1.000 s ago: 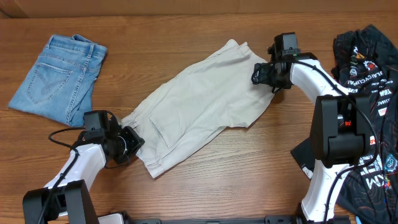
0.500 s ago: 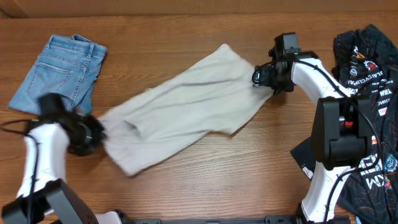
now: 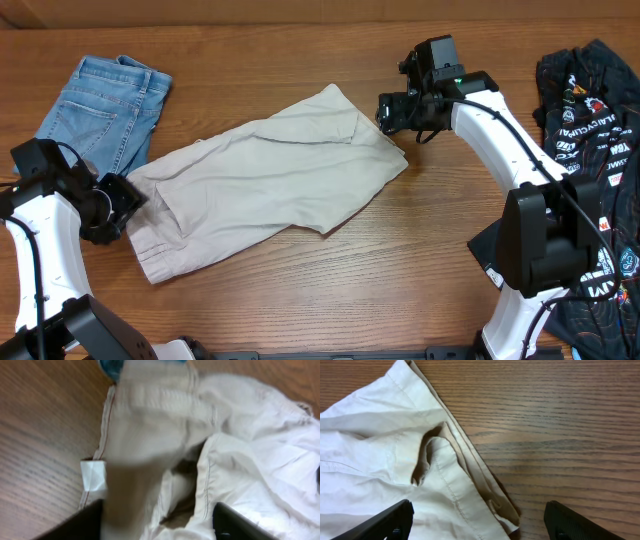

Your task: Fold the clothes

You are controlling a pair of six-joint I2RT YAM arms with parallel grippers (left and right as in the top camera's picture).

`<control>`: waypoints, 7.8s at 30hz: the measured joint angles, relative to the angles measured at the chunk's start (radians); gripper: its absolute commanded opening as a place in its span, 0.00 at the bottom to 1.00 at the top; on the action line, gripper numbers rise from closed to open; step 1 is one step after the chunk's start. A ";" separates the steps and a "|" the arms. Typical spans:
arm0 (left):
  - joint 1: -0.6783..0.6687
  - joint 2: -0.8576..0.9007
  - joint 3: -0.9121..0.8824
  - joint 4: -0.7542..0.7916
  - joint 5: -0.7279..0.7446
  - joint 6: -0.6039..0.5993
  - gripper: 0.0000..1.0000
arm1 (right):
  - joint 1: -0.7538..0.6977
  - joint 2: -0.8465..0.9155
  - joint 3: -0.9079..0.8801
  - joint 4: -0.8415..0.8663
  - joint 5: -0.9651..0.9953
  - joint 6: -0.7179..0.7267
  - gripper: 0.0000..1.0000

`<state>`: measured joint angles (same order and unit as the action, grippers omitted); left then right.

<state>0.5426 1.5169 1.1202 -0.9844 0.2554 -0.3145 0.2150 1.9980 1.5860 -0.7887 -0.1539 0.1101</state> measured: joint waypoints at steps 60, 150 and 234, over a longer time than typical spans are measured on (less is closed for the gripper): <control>-0.142 0.000 -0.048 -0.085 0.013 -0.050 0.72 | 0.139 0.154 0.000 0.462 -0.194 -0.286 0.04; -0.434 0.312 -0.048 0.303 0.268 -0.006 1.00 | -0.317 0.128 -0.066 -0.182 0.123 0.316 0.04; -0.278 0.174 0.393 -0.356 -0.142 0.042 0.04 | 0.405 0.199 0.080 0.100 -0.397 0.151 0.08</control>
<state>0.2646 1.6905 1.5127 -1.3403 0.1131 -0.2726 0.6201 2.1967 1.6657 -0.6888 -0.5510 0.2611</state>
